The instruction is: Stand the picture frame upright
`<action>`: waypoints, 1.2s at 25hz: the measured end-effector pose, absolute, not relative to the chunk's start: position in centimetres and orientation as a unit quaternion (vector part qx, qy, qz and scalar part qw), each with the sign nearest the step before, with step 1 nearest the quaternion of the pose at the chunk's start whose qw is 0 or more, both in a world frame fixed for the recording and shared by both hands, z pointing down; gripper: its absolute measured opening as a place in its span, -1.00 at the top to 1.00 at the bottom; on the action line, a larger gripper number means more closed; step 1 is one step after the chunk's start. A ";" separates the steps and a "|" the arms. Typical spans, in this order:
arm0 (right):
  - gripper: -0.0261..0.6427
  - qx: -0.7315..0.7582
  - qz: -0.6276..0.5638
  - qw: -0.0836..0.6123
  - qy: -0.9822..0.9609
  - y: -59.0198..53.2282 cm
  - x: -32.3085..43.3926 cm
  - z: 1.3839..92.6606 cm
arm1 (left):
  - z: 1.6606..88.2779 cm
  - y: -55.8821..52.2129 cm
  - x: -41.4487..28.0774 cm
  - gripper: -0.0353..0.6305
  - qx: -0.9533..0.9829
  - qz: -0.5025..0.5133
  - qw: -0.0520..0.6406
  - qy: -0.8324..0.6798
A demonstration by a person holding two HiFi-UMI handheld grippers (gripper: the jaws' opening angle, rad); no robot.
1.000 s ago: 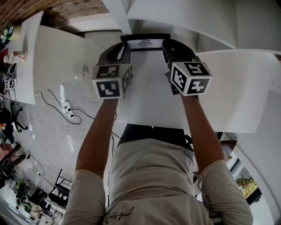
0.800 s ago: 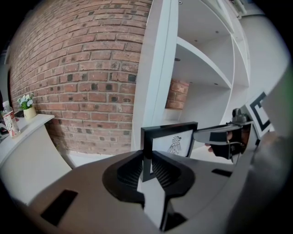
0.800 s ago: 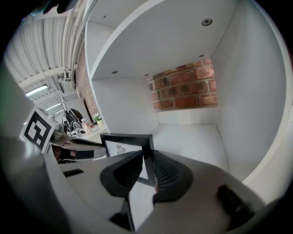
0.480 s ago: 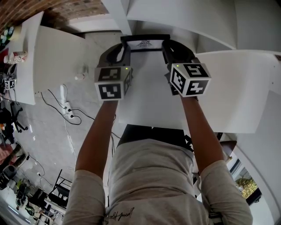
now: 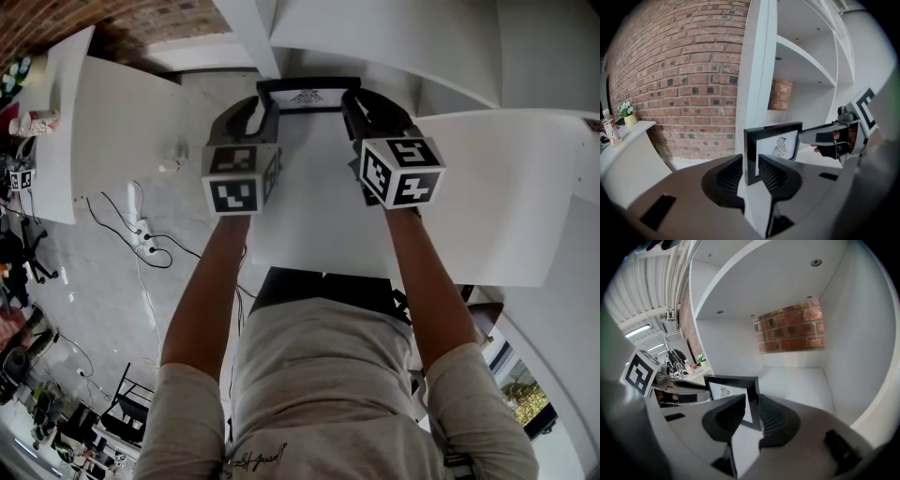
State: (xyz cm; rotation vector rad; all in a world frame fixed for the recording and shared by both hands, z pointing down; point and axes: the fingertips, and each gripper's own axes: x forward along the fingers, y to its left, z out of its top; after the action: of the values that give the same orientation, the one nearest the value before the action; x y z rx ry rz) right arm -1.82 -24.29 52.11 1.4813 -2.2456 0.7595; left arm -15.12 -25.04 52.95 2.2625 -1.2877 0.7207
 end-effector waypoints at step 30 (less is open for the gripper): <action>0.67 0.469 0.271 0.176 -0.822 -18.5 -1.5 48.0 | 47.3 -19.6 -13.5 0.55 0.817 0.229 0.224 -0.480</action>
State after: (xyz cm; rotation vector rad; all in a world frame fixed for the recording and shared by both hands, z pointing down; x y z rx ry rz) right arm -1.50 -18.45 47.98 1.3289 -2.3270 0.7667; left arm -13.51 -19.59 47.34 2.2554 -1.3241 0.6314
